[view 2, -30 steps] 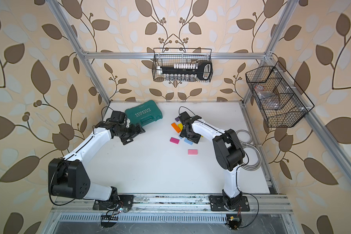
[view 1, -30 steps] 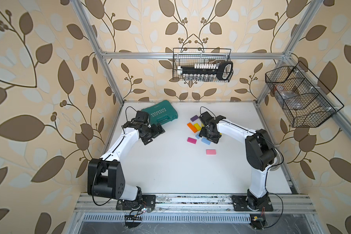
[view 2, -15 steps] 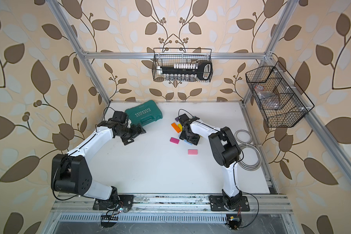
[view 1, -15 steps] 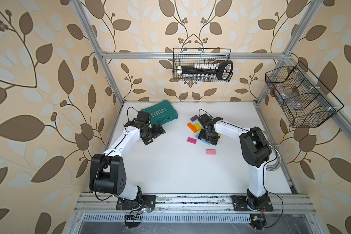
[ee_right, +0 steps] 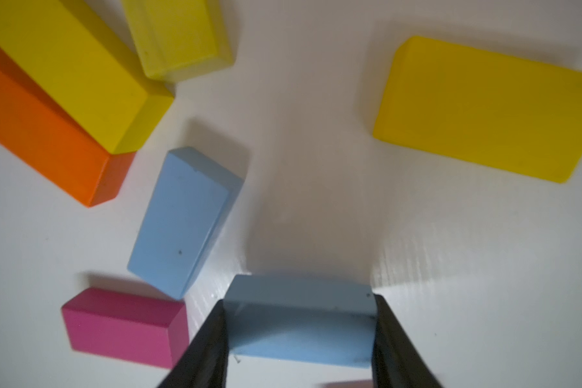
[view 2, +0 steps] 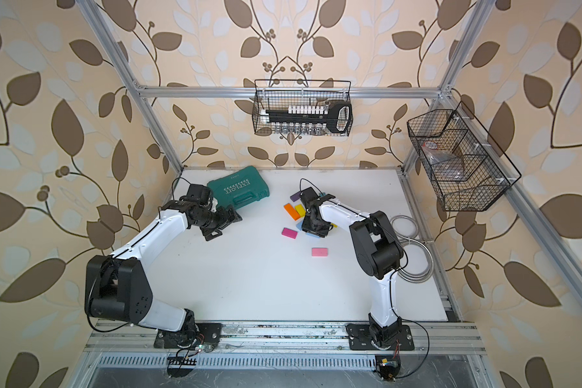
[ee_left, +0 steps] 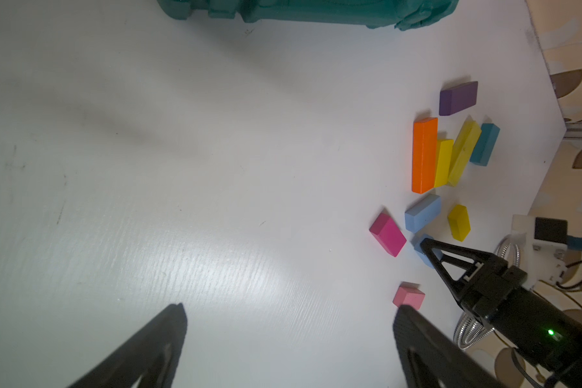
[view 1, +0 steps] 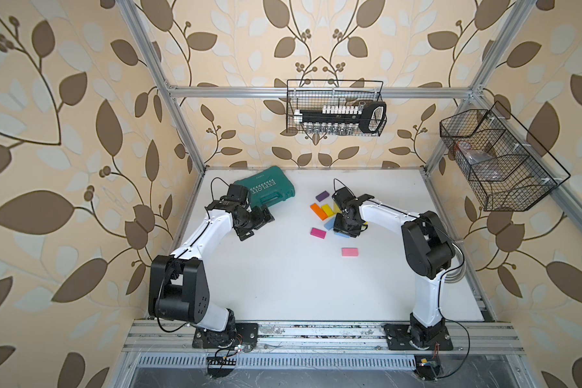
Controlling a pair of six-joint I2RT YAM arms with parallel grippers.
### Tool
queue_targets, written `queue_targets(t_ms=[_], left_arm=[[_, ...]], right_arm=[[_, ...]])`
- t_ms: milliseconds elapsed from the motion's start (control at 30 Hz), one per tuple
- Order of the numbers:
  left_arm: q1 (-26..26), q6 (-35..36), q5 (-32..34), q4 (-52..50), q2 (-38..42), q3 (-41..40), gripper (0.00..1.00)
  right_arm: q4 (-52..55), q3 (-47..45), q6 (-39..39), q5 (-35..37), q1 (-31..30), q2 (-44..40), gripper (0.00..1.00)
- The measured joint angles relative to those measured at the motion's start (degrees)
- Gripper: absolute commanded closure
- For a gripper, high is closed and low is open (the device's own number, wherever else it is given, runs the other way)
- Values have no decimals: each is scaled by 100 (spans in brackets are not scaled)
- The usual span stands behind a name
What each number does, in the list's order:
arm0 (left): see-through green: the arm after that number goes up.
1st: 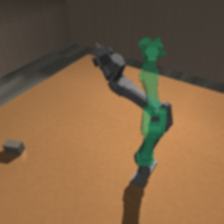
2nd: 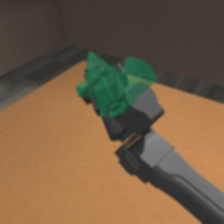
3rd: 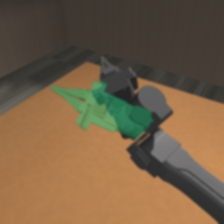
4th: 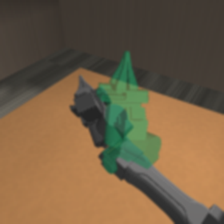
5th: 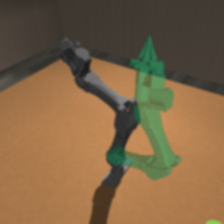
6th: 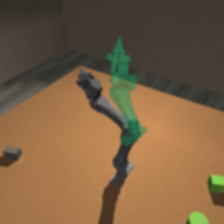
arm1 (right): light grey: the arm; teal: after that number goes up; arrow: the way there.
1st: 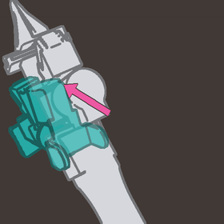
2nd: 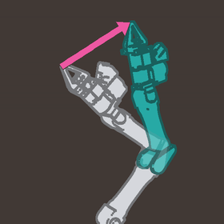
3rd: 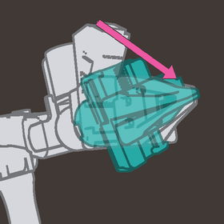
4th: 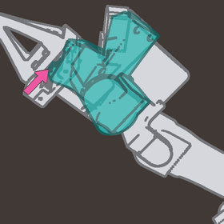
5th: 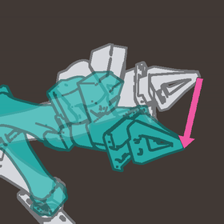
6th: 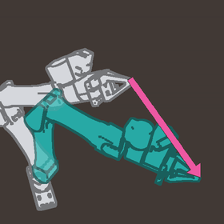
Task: Assemble the letter c with building blocks
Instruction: Pick up the building block from the center of the board, then assemble the building block at the center of the board.
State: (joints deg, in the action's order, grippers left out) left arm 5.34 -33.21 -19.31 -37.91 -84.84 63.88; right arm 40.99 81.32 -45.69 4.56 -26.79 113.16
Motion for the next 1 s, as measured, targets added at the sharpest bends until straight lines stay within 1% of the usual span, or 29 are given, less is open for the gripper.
queue_targets(t_ms=[100,233,400,533,633,833,1000], left_arm=[[0,0,2,-4,0,0,1],[0,2,9,-28,2,0,1],[0,2,22,-114,87,-2,1],[0,2,22,-138,254,-2,1],[0,0,22,-140,313,-2,1],[13,-2,24,-140,315,-2,1],[68,-4,24,-140,315,-4,1]], right_arm=[[-17,-363,402,46,72,-638,72],[-15,-868,846,153,179,-1495,69],[-31,-1794,1045,251,380,-2149,67],[-24,-2361,1106,260,623,-2291,66],[-39,-2559,1137,254,793,-2291,66],[-166,-2623,1198,251,885,-2264,64],[-319,-2680,1217,238,885,-2081,60]])
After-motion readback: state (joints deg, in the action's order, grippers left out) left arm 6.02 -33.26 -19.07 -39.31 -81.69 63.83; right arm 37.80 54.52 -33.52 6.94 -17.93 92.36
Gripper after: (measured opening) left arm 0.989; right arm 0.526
